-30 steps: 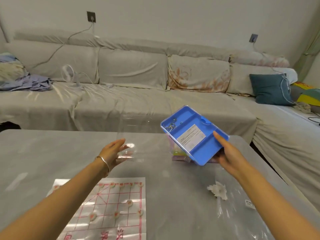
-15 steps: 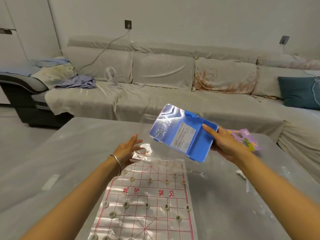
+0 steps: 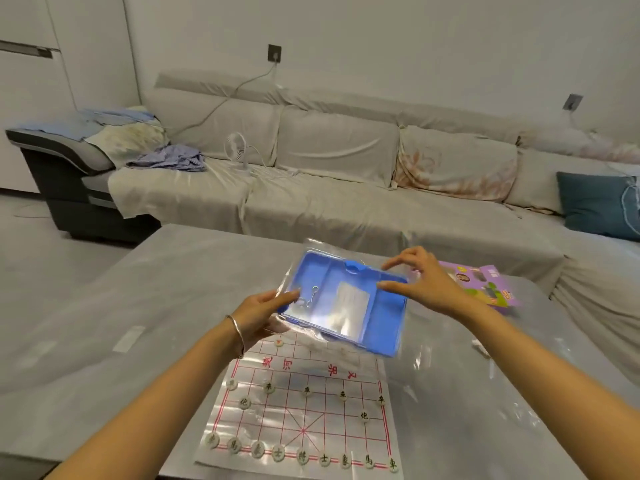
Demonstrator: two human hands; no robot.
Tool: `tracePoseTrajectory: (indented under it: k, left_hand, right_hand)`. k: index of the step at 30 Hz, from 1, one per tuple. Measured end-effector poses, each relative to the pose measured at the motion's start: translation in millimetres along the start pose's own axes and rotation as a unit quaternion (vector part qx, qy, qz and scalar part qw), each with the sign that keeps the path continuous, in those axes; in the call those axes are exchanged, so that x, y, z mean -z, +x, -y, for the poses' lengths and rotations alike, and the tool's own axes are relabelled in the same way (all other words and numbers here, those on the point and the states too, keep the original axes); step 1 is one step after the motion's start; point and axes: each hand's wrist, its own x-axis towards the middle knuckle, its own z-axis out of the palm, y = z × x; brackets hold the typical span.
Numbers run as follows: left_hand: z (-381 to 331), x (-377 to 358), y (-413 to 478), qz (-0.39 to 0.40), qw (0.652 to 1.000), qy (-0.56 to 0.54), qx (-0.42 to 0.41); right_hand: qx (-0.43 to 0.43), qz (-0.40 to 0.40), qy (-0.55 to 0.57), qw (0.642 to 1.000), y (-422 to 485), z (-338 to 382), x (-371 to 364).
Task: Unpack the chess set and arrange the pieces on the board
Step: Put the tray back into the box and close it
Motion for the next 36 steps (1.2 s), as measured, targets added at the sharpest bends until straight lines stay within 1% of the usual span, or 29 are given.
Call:
tracePoseTrajectory:
  k: [2, 4, 5, 7, 8, 9, 10, 12, 13, 14, 16, 17, 18, 20, 21, 22, 23, 25, 27, 29, 32, 34, 36]
  left_hand:
    - [0, 3, -1, 0.021, 1.000, 0.021, -0.003]
    - [-1, 7, -2, 0.051, 0.998, 0.044, -0.004]
    - [-1, 9, -3, 0.068, 0.996, 0.048, -0.002]
    - [-3, 13, -5, 0.099, 0.993, 0.058, 0.013]
    - [-5, 13, -6, 0.107, 0.992, 0.065, 0.022]
    - [-7, 13, -8, 0.111, 0.990, 0.073, 0.035]
    - [-10, 12, -8, 0.112, 0.989, 0.075, 0.054]
    - [-13, 13, -7, 0.111, 0.989, 0.056, 0.085]
    - [-16, 12, -7, 0.103, 0.991, 0.028, 0.086]
    - [-17, 14, -5, 0.081, 0.993, -0.015, 0.080]
    - [-17, 14, -2, 0.007, 0.992, -0.108, 0.070]
    - [-16, 11, -3, -0.012, 0.989, -0.126, 0.078]
    - [-14, 6, -6, 0.007, 0.988, -0.121, 0.095]
    - [-9, -10, -15, 0.096, 0.984, -0.097, 0.118]
    - [-8, -18, -20, 0.126, 0.982, -0.090, 0.105]
    - [-8, -23, -22, 0.140, 0.983, -0.082, 0.082]
    - [-10, -29, -24, 0.142, 0.986, -0.072, 0.056]
    - [-15, -36, -26, 0.112, 0.992, -0.051, 0.019]
    - [-17, -39, -24, 0.068, 0.997, -0.035, -0.002]
    - [-16, -39, -23, 0.048, 0.999, -0.020, -0.017]
    - [-16, -40, -22, 0.040, 0.999, -0.009, -0.026]
    - [-15, -40, -22, 0.040, 0.999, 0.000, -0.017]
    - [-16, -41, -20, 0.061, 0.998, -0.015, 0.005]
  right_hand:
    - [0.004, 0.035, -0.024, 0.999, -1, 2, 3]
    - [-0.043, 0.101, -0.021, 0.994, -3, 7, 7]
    - [-0.078, 0.151, -0.018, 0.985, -5, 9, 9]
    - [-0.135, 0.272, 0.032, 0.952, -8, 8, 6]
    - [-0.151, 0.313, 0.078, 0.934, -9, 4, 3]
    - [-0.160, 0.336, 0.124, 0.920, -11, 0, -2]
    - [-0.163, 0.340, 0.166, 0.911, -12, -3, -6]
    - [-0.160, 0.319, 0.208, 0.911, -14, -9, -14]
    - [-0.155, 0.303, 0.220, 0.914, -16, -10, -18]
    - [-0.157, 0.284, 0.239, 0.915, -17, -12, -21]
    - [-0.177, 0.233, 0.310, 0.905, -18, -14, -26]
    - [-0.186, 0.200, 0.347, 0.897, -18, -14, -29]
    - [-0.195, 0.165, 0.378, 0.890, -17, -14, -31]
    - [-0.203, 0.109, 0.415, 0.880, -14, -9, -34]
    - [-0.203, 0.088, 0.414, 0.883, -13, -7, -36]
    - [-0.205, 0.071, 0.407, 0.887, -13, -6, -37]
    - [-0.205, 0.062, 0.403, 0.890, -13, -4, -38]
    - [-0.210, 0.058, 0.408, 0.886, -16, -1, -39]
    - [-0.216, 0.059, 0.411, 0.883, -21, 0, -40]
    - [-0.210, 0.072, 0.428, 0.876, -24, -1, -39]
    - [-0.196, 0.105, 0.465, 0.857, -26, -3, -37]
    - [-0.198, 0.106, 0.467, 0.855, -28, -3, -35]
    - [-0.199, 0.101, 0.469, 0.855, -29, -4, -34]
